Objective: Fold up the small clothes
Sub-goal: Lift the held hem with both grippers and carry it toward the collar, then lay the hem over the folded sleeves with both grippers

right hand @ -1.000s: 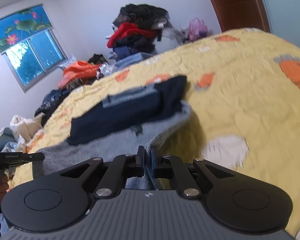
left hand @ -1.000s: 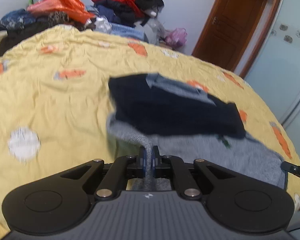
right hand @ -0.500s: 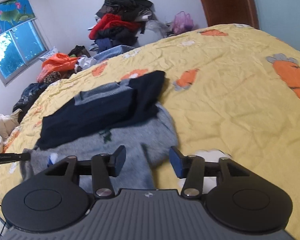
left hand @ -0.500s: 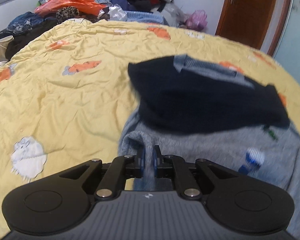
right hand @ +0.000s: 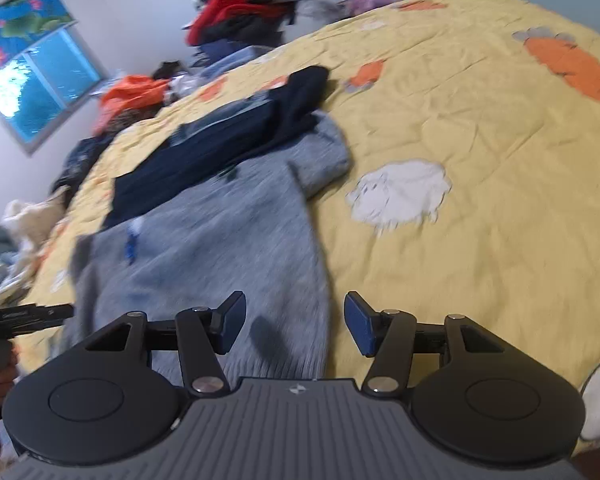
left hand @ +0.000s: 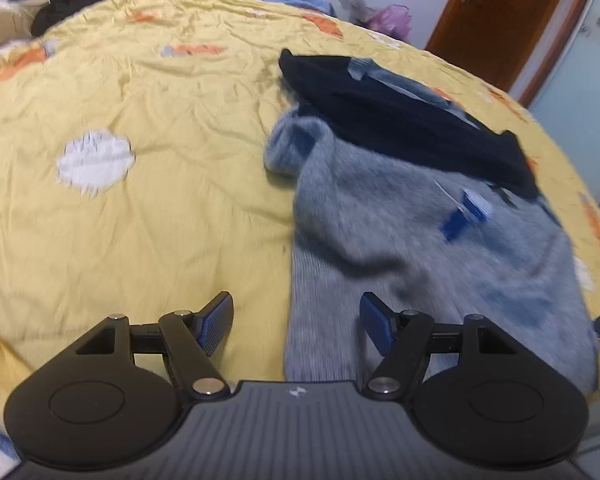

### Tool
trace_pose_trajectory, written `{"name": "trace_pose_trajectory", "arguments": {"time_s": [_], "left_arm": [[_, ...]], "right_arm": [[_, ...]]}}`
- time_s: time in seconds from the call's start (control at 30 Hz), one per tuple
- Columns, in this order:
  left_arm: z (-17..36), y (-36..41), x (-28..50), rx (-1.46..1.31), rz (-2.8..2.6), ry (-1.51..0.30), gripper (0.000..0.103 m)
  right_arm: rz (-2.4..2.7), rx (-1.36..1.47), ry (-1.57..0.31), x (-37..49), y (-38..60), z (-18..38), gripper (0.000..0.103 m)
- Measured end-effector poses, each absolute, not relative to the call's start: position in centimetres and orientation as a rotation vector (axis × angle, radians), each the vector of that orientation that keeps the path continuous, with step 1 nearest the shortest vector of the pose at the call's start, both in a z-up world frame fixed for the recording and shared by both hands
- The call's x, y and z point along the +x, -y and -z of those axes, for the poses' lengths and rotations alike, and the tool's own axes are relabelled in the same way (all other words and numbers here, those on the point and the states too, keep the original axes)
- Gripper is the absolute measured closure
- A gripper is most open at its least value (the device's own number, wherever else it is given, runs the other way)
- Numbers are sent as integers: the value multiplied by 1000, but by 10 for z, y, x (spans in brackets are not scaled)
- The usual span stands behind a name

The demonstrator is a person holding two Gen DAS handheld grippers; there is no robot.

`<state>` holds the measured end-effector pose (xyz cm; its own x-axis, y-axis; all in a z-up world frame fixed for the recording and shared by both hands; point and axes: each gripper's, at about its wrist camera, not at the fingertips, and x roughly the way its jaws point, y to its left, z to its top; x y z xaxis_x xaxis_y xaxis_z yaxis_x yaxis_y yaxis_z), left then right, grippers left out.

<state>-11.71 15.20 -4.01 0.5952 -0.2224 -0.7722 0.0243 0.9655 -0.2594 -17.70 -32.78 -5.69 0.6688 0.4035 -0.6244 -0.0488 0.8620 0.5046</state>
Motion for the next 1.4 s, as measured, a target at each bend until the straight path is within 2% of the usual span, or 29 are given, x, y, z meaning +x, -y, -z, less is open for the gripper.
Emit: {"name": "trace_pose_trajectory", "arguments": {"time_s": [0.23, 0.33, 0.37, 0.4, 0.43, 0.47, 0.5, 0.63, 0.8, 1.03, 1.23, 1.4], "left_arm": [[41, -143, -147, -245, 297, -923, 36], [41, -122, -155, -180, 314, -919, 41], [41, -116, -156, -166, 322, -920, 45], [41, -112, -157, -157, 326, -919, 54], [42, -109, -158, -160, 334, -924, 61], [44, -108, -157, -172, 337, -938, 73], [45, -108, -157, -187, 329, -951, 92], [44, -113, -155, -248, 327, -975, 94], [-3, -107, -151, -233, 373, -844, 95], [-49, -86, -117, -141, 351, -708, 95], [-56, -74, -88, -117, 303, -691, 95], [-43, -72, -61, -111, 257, -730, 95]], "right_arm": [[-353, 397, -819, -199, 320, 56, 44], [-394, 366, -808, -199, 300, 57, 44], [-396, 349, -803, -199, 293, 57, 46], [-390, 334, -800, -198, 288, 56, 49], [-376, 320, -800, -197, 283, 57, 63], [-362, 304, -804, -196, 279, 58, 80], [-351, 291, -800, -194, 276, 58, 82], [-361, 362, -767, -192, 279, 51, 83], [-425, 476, -660, -185, 292, 16, 83], [-405, 463, -543, -153, 296, -22, 83], [-366, 476, -502, -127, 296, -32, 83], [-296, 512, -544, -95, 302, -12, 83]]}}
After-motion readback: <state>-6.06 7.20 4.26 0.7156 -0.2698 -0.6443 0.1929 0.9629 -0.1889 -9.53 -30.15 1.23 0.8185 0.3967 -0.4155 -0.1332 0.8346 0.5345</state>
